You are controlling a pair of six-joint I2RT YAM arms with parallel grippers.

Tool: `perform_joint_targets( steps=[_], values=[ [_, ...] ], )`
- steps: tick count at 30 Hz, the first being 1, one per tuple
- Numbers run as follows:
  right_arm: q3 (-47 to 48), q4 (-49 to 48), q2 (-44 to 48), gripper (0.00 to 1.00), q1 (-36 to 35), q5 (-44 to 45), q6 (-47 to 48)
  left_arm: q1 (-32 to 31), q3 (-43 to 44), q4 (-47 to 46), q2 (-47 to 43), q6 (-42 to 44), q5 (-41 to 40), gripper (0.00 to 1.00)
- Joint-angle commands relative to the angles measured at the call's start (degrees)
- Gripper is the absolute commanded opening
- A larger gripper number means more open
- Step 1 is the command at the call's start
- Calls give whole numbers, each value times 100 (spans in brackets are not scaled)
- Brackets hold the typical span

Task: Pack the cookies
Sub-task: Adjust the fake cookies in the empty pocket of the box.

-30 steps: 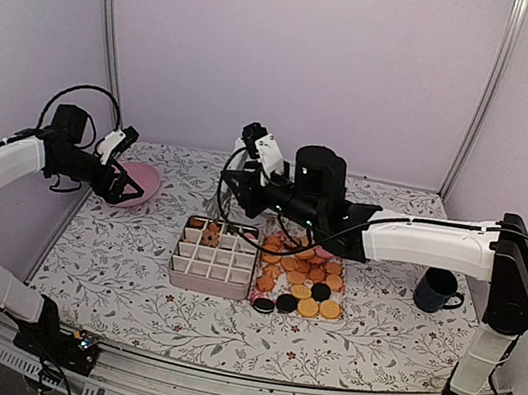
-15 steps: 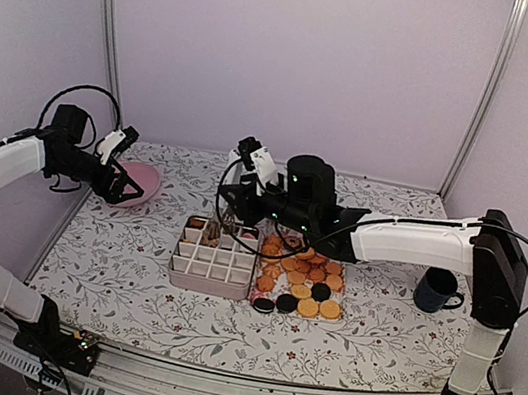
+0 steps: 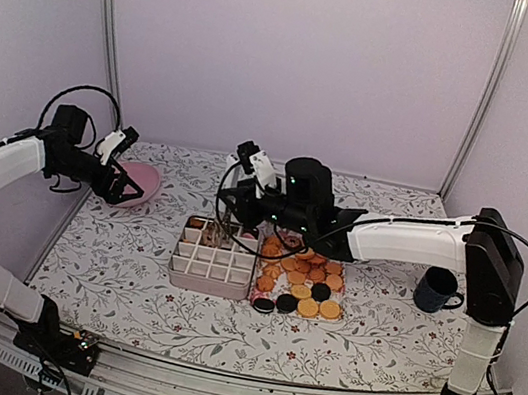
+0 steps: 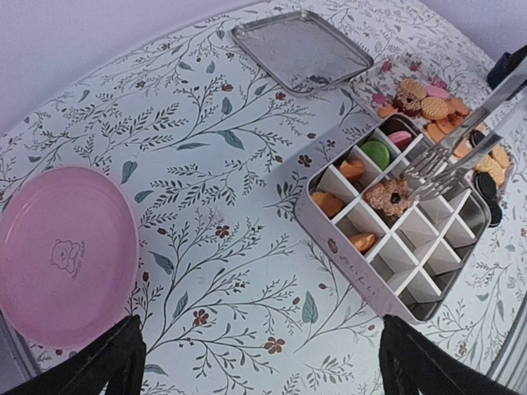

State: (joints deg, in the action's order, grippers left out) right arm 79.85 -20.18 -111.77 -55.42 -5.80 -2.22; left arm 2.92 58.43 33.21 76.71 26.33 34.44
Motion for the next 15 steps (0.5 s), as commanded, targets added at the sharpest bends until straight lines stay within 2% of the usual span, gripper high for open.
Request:
perform_joint_targets(
  steps=[1, 10, 15],
  values=[
    [175, -240, -76, 30, 7, -185, -147, 33, -84, -113, -113, 13, 29, 99],
    [212, -325, 28, 25, 6, -218, -139, 34, -104, -148, -122, 13, 30, 99],
    [211, -343, 55, 27, -2, -182, -147, 33, -129, -164, -163, 35, 19, 99]
  ],
)
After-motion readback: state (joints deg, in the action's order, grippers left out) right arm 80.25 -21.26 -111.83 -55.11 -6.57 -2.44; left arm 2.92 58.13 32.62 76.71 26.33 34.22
